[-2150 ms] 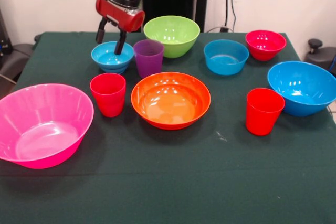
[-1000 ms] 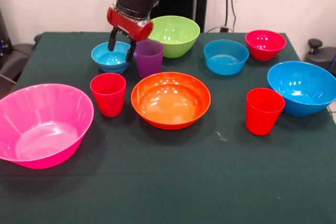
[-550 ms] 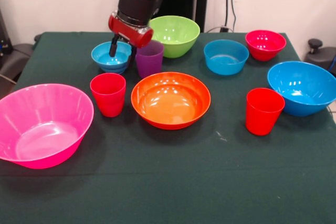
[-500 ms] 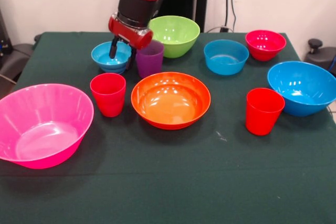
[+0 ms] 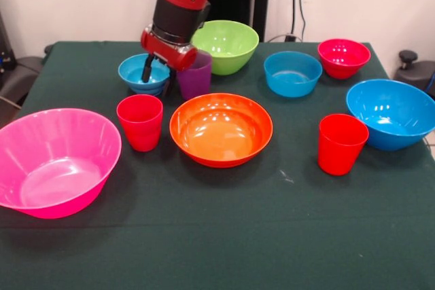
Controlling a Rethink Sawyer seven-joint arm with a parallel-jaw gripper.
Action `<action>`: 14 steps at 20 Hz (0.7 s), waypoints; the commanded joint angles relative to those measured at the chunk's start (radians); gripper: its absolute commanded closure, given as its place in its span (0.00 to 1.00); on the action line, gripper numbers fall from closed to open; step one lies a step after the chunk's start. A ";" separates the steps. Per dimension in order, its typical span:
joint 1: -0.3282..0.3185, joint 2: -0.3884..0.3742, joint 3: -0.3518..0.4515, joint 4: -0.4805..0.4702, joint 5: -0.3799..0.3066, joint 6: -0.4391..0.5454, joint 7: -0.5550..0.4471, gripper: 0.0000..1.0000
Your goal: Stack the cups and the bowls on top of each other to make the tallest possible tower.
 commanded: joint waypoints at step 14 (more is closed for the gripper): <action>0.012 0.092 0.086 -0.075 0.011 0.010 0.116 1.00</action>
